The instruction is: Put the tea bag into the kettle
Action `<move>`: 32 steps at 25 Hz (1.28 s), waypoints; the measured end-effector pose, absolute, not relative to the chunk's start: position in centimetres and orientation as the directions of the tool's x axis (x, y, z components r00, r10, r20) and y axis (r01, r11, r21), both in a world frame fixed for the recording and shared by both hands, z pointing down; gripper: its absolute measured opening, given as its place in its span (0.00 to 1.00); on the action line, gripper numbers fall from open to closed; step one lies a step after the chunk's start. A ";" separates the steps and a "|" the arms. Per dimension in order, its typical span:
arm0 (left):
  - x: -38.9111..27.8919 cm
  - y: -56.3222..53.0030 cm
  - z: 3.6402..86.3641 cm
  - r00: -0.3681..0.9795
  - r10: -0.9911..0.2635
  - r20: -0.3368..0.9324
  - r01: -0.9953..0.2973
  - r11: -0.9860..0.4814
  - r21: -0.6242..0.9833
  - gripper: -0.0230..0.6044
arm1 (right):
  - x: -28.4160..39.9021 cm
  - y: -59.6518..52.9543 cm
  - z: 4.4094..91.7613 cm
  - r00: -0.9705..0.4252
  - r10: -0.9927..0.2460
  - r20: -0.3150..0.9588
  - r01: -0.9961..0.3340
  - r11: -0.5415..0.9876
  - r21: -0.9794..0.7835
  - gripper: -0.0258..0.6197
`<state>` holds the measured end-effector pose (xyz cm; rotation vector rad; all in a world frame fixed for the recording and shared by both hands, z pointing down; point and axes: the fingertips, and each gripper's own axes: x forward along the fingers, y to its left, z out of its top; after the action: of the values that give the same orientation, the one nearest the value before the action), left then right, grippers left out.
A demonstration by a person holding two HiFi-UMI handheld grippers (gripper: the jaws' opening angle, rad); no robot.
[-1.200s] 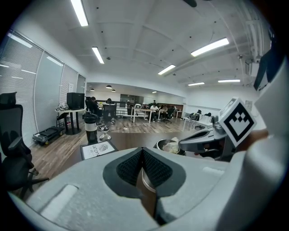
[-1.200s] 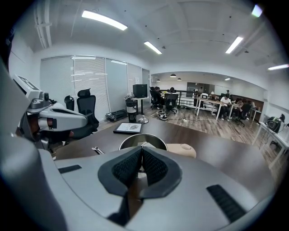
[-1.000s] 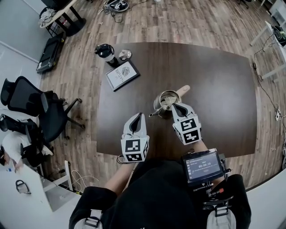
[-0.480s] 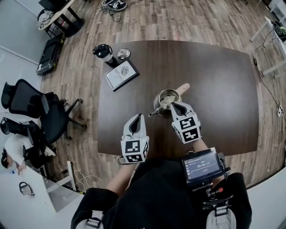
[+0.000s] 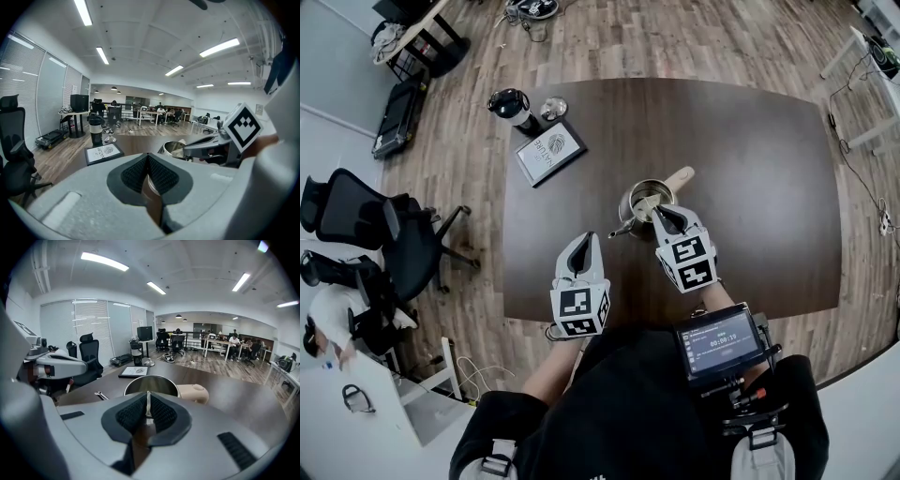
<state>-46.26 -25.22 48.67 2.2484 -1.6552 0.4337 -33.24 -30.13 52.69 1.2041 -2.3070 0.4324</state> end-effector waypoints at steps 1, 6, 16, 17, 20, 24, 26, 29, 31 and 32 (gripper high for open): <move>-46.2 -25.2 48.7 0.285 -0.861 0.420 -0.957 -0.282 0.073 0.04 | -33.2 -30.1 52.8 -0.483 -0.670 0.563 -0.828 0.558 -0.046 0.06; -46.3 -24.9 48.7 0.289 -0.861 0.419 -0.956 -0.285 0.074 0.04 | -32.8 -30.0 52.7 -0.472 -0.680 0.561 -0.840 0.541 -0.050 0.13; -46.6 -24.2 48.4 0.313 -0.865 0.393 -0.948 -0.306 0.084 0.04 | -33.0 -28.1 52.6 -0.460 -0.693 0.555 -0.848 0.528 -0.044 0.13; -46.5 -24.1 48.3 0.319 -0.864 0.389 -0.946 -0.311 0.085 0.04 | -32.9 -27.8 52.4 -0.452 -0.701 0.551 -0.853 0.521 -0.036 0.11; -46.3 -24.0 48.0 0.339 -0.860 0.382 -0.940 -0.329 0.093 0.04 | -32.2 -27.1 52.0 -0.419 -0.730 0.540 -0.873 0.488 -0.018 0.06; -46.1 -23.9 48.0 0.367 -0.851 0.375 -0.929 -0.356 0.102 0.04 | -32.1 -26.0 50.8 -0.412 -0.756 0.508 -0.886 0.462 -0.031 0.05; -46.1 -23.7 48.0 0.383 -0.846 0.370 -0.922 -0.371 0.106 0.04 | -32.4 -25.1 50.3 -0.406 -0.767 0.497 -0.890 0.454 -0.028 0.05; -46.2 -23.3 47.9 0.406 -0.839 0.363 -0.913 -0.393 0.114 0.04 | -32.9 -23.7 49.5 -0.395 -0.778 0.488 -0.896 0.444 -0.017 0.05; -46.3 -23.1 47.7 0.420 -0.833 0.360 -0.906 -0.405 0.120 0.04 | -33.1 -22.9 49.1 -0.390 -0.781 0.487 -0.899 0.437 -0.019 0.05; -46.4 -23.0 47.6 0.426 -0.830 0.359 -0.904 -0.411 0.121 0.04 | -33.2 -22.6 48.9 -0.388 -0.783 0.487 -0.901 0.433 -0.021 0.05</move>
<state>-46.36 -23.03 47.64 2.3879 -1.4990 0.3508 -33.21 -22.58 48.93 1.4281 -2.2846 0.3970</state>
